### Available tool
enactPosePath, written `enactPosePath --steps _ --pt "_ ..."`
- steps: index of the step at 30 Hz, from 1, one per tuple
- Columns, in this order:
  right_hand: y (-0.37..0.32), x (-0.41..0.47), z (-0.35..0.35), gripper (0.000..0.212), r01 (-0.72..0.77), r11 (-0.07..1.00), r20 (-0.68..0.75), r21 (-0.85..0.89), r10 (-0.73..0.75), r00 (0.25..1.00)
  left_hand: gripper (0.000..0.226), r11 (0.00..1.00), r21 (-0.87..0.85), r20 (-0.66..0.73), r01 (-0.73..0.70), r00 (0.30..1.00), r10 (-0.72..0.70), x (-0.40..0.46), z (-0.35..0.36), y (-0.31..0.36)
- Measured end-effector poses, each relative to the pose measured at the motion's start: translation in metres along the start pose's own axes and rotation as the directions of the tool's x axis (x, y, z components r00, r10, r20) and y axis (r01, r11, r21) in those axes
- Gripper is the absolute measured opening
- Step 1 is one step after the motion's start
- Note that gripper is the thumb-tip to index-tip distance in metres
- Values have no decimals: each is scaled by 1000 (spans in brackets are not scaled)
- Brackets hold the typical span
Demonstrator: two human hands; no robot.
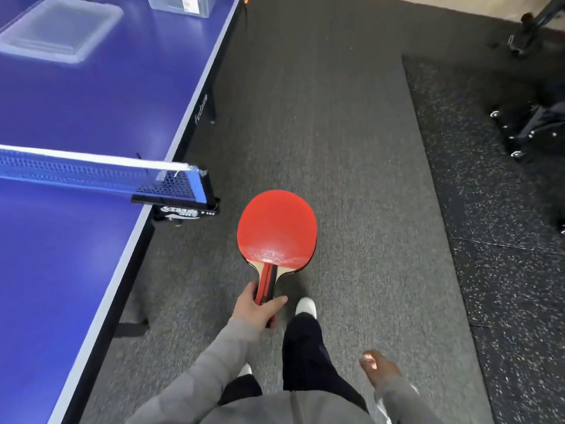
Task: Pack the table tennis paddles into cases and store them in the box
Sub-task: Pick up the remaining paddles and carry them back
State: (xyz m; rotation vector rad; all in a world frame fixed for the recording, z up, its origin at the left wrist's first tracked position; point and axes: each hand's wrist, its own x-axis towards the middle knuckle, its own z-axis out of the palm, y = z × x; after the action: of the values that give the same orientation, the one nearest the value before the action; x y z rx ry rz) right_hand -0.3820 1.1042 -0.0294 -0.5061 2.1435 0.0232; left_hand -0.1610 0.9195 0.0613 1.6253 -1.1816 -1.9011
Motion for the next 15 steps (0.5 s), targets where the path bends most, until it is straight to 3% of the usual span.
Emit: enactPosePath --steps 9,15 --pt "-122 122 -150 44 226 916 84 -331 -210 974 45 994 -96 -204 52 976 -71 99 65 83" --pt "-207 175 -217 45 325 861 137 -391 -295 946 25 979 -205 -331 20 940 -88 147 78 126"
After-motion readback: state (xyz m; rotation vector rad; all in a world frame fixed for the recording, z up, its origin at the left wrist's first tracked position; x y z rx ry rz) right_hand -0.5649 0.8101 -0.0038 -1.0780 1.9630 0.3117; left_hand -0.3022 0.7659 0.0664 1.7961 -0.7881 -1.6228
